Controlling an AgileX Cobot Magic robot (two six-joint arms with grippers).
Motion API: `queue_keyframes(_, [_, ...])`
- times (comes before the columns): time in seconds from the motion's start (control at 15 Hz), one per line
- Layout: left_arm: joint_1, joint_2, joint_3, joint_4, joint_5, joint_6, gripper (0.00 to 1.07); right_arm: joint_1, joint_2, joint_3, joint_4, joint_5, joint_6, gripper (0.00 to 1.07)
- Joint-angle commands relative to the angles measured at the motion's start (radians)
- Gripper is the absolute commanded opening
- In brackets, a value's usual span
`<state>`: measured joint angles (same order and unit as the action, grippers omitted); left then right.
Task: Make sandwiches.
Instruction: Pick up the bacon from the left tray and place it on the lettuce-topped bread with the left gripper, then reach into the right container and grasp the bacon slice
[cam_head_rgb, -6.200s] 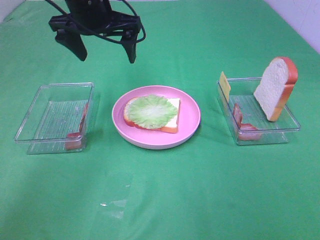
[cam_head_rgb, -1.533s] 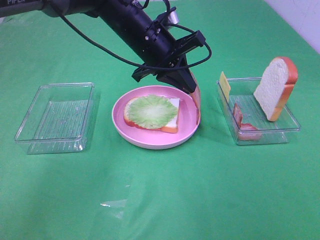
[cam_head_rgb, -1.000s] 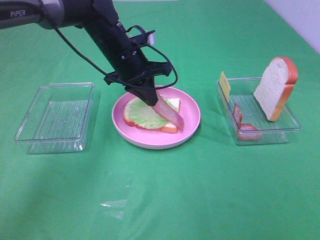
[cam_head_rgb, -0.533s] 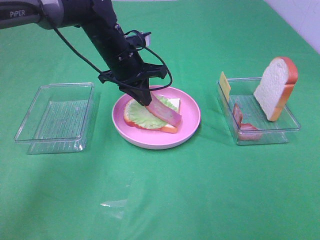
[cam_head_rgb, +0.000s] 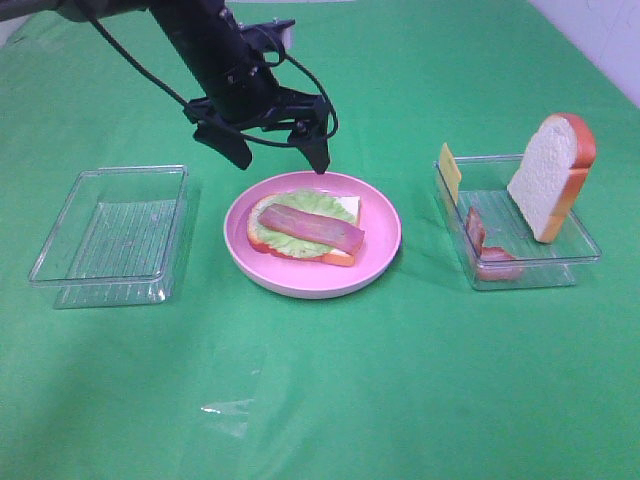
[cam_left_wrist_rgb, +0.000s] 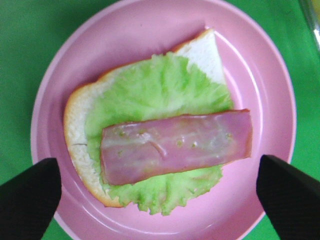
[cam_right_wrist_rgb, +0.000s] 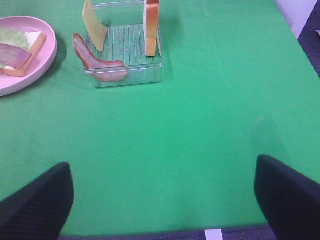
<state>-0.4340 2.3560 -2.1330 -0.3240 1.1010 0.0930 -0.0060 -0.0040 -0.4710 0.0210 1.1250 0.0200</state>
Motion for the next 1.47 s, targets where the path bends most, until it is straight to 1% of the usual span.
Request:
queue_keyframes(0.07, [-0.004,-0.039,-0.053,0.018,0.060,-0.009,1.02,-0.004,-0.025,0.006,-0.001,-0.001,0.007,0.96])
queue_keyframes(0.2, [-0.003,-0.069,-0.070,0.066,0.116,-0.016,1.02,-0.004,-0.025,0.006,-0.001,-0.001,0.007,0.96])
queue_keyframes(0.33, [-0.003,-0.110,-0.070,0.189,0.217,-0.018,1.02,-0.004,-0.025,0.006,-0.001,-0.001,0.007,0.96])
queue_keyframes(0.4, [0.009,-0.135,-0.057,0.218,0.216,-0.042,1.02,-0.004,-0.025,0.006,-0.001,-0.001,0.007,0.96])
queue_keyframes(0.47, [0.047,-0.190,-0.042,0.216,0.216,-0.056,1.02,-0.004,-0.025,0.006,0.001,-0.001,0.007,0.96])
queue_keyframes(0.53, [0.059,-0.206,-0.032,0.216,0.216,-0.062,1.02,-0.004,-0.025,0.006,0.001,-0.001,0.007,0.96])
queue_keyframes(0.6, [0.080,-0.244,-0.003,0.220,0.216,-0.063,1.02,-0.004,-0.025,0.006,0.001,-0.001,0.007,0.96])
queue_keyframes(0.67, [0.105,-0.293,0.046,0.230,0.216,-0.063,1.02,-0.004,-0.025,0.006,0.001,-0.001,0.007,0.96])
queue_keyframes(0.8, [0.171,-0.406,0.195,0.271,0.216,-0.062,1.02,-0.004,-0.025,0.006,0.001,-0.001,0.007,0.96])
queue_keyframes(0.93, [0.257,-0.537,0.397,0.280,0.216,-0.063,1.02,-0.004,-0.025,0.006,0.001,-0.001,0.007,0.96])
queue_keyframes(1.0, [0.285,-0.574,0.453,0.280,0.216,-0.063,1.02,-0.004,-0.025,0.006,0.001,-0.001,0.007,0.96])
queue_keyframes(1.07, [0.340,-0.637,0.554,0.280,0.211,-0.066,1.02,-0.004,-0.025,0.006,0.001,-0.001,0.007,0.96])
queue_keyframes(1.13, [0.461,-0.768,0.753,0.279,0.163,-0.093,1.02,-0.004,-0.025,0.006,0.001,-0.001,0.007,0.96])
queue_keyframes(1.2, [0.509,-0.841,0.844,0.279,0.134,-0.108,1.02,-0.004,-0.025,0.006,0.001,-0.001,0.007,0.96])
queue_keyframes(1.27, [0.535,-0.915,0.913,0.279,0.102,-0.121,1.02,-0.004,-0.025,0.006,0.001,-0.001,0.007,0.96])
queue_keyframes(1.33, [0.539,-0.982,0.968,0.278,0.081,-0.123,1.02,-0.004,-0.025,0.006,0.001,-0.001,0.007,0.96])
queue_keyframes(1.47, [0.539,-1.091,1.042,0.255,0.066,-0.122,1.02,-0.004,-0.025,0.006,0.001,-0.001,0.007,0.96])
